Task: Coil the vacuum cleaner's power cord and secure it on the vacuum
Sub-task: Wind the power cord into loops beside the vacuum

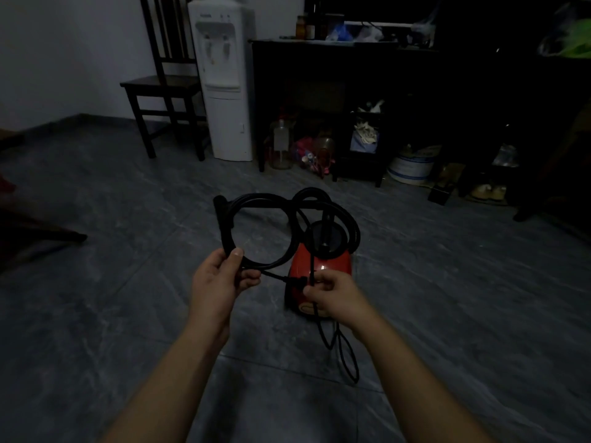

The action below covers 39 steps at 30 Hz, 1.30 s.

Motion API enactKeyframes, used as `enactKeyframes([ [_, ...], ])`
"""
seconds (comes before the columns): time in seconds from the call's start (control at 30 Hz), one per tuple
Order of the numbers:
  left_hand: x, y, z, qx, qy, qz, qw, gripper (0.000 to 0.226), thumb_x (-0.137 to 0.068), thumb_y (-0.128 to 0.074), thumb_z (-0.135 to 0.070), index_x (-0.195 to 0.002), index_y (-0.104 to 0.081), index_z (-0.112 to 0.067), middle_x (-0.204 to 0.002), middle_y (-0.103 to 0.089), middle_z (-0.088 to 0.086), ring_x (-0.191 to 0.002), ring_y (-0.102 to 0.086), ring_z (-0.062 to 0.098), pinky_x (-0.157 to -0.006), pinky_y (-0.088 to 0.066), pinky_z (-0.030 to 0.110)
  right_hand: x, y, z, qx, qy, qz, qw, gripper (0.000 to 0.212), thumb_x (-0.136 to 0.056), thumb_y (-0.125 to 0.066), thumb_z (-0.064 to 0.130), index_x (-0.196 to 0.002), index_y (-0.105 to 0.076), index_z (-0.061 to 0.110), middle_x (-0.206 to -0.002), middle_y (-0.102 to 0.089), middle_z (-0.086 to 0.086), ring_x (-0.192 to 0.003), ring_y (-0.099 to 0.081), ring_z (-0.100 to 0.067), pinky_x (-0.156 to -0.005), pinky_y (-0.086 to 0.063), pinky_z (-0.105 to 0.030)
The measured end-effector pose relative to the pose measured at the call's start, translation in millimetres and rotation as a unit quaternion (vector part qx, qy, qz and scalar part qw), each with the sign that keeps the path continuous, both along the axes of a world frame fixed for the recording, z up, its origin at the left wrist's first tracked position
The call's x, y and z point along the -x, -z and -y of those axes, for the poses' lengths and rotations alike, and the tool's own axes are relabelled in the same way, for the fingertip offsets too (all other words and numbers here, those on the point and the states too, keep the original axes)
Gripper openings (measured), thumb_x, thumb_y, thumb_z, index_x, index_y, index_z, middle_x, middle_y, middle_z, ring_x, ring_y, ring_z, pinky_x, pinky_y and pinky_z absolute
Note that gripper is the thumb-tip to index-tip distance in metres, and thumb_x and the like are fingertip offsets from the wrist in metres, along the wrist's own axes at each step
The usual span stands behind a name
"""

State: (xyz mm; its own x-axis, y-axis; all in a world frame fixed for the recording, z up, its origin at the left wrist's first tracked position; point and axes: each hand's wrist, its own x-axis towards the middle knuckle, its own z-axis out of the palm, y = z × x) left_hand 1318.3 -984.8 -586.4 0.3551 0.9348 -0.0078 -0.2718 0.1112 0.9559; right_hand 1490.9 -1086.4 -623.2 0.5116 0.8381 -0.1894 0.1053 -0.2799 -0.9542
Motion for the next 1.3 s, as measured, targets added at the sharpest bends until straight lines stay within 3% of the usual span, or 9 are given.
enactKeyframes([
  [0.1, -0.3, 0.3, 0.8, -0.015, -0.005, -0.012, 1.0, 0.015, -0.099, -0.055, -0.021, -0.089, -0.061, -0.011, -0.083, -0.062, 0.011, -0.066, -0.068, 0.015, -0.063, -0.059, 0.024, -1.4, -4.1, 0.0, -0.004, 0.016, -0.049, 0.999, 0.019, -0.09, -0.067, 0.005, -0.107, -0.066, 0.013, -0.079, -0.067, 0.002, -0.066, -0.062, -0.008, -0.053, -0.049, -0.014],
  [0.27, -0.7, 0.5, 1.9, -0.009, -0.012, -0.006, 1.0, 0.015, -0.1, -0.054, -0.021, -0.092, -0.063, -0.01, -0.084, -0.064, 0.009, -0.069, -0.069, 0.014, -0.067, -0.061, 0.025, 0.8, 0.0, -1.9, 0.004, 0.008, -0.093, 0.996, 0.041, -0.084, -0.071, 0.002, -0.123, -0.06, 0.008, -0.092, -0.073, -0.007, -0.093, -0.071, -0.027, -0.093, -0.057, -0.044],
  [0.47, -5.8, 1.9, 4.2, 0.027, 0.006, 0.014, 1.0, 0.015, -0.099, -0.054, -0.021, -0.095, -0.062, -0.009, -0.08, -0.065, 0.007, -0.07, -0.07, 0.014, -0.066, -0.06, 0.024, 4.5, -2.6, -1.2, 0.016, -0.023, -0.156, 0.987, 0.019, -0.09, -0.063, 0.0, -0.107, -0.064, 0.01, -0.106, -0.073, -0.01, -0.086, -0.068, -0.017, -0.06, -0.054, -0.021],
  [0.63, -4.9, 6.7, 2.0, 0.026, 0.022, -0.017, 0.999, 0.015, -0.099, -0.055, -0.021, -0.094, -0.062, -0.009, -0.083, -0.067, 0.008, -0.072, -0.071, 0.018, -0.066, -0.059, 0.026, 0.0, -2.9, -4.6, -0.033, 0.05, -0.154, 0.986, 0.022, -0.088, -0.067, 0.001, -0.107, -0.067, 0.012, -0.101, -0.074, -0.007, -0.095, -0.071, -0.023, -0.095, -0.056, -0.045],
  [0.73, -5.7, 10.4, 2.0, 0.03, 0.044, -0.063, 0.997, 0.016, -0.099, -0.055, -0.019, -0.099, -0.064, -0.005, -0.089, -0.07, 0.015, -0.068, -0.071, 0.018, -0.064, -0.06, 0.026, -6.0, -6.4, -6.8, -0.073, 0.099, -0.131, 0.984, 0.032, -0.084, -0.068, -0.004, -0.111, -0.066, 0.014, -0.109, -0.071, -0.009, -0.105, -0.068, -0.023, -0.089, -0.056, -0.031],
  [0.9, -5.6, 14.9, 2.4, 0.021, 0.052, -0.112, 0.992, 0.018, -0.099, -0.054, -0.017, -0.103, -0.064, -0.002, -0.091, -0.071, 0.019, -0.068, -0.071, 0.02, -0.064, -0.06, 0.027, -5.2, -10.8, -3.6, -0.096, 0.093, -0.093, 0.987, 0.036, -0.084, -0.071, 0.0, -0.117, -0.065, 0.012, -0.11, -0.07, -0.009, -0.1, -0.067, -0.016, -0.07, -0.053, -0.014],
  [1.03, -5.1, 18.4, 1.8, 0.023, 0.035, -0.13, 0.991, 0.015, -0.099, -0.056, -0.018, -0.101, -0.066, -0.007, -0.092, -0.073, 0.019, -0.075, -0.073, 0.025, -0.065, -0.059, 0.03, 0.9, -14.7, -0.5, -0.115, 0.076, -0.035, 0.99, 0.033, -0.084, -0.075, 0.011, -0.115, -0.064, 0.014, -0.1, -0.065, 0.012, -0.091, -0.063, -0.001, -0.07, -0.051, -0.006],
  [1.17, -7.8, 16.6, 8.8, 0.009, 0.045, -0.15, 0.988, 0.017, -0.097, -0.057, -0.016, -0.098, -0.066, 0.0, -0.077, -0.068, 0.015, -0.074, -0.073, 0.024, -0.068, -0.061, 0.033, 0.8, -9.0, -3.4, -0.148, 0.122, 0.004, 0.981, 0.021, -0.084, -0.075, 0.007, -0.102, -0.07, 0.016, -0.09, -0.069, 0.01, -0.084, -0.066, -0.008, -0.071, -0.052, -0.009],
  [1.3, -8.3, 14.1, 13.1, 0.021, 0.055, -0.142, 0.988, 0.014, -0.097, -0.058, -0.015, -0.098, -0.067, -0.004, -0.079, -0.07, 0.015, -0.074, -0.073, 0.023, -0.068, -0.061, 0.032, -3.5, -7.7, -3.9, -0.14, 0.137, 0.007, 0.981, 0.021, -0.086, -0.073, 0.013, -0.107, -0.07, 0.016, -0.098, -0.071, 0.0, -0.095, -0.069, -0.016, -0.084, -0.057, -0.024],
])
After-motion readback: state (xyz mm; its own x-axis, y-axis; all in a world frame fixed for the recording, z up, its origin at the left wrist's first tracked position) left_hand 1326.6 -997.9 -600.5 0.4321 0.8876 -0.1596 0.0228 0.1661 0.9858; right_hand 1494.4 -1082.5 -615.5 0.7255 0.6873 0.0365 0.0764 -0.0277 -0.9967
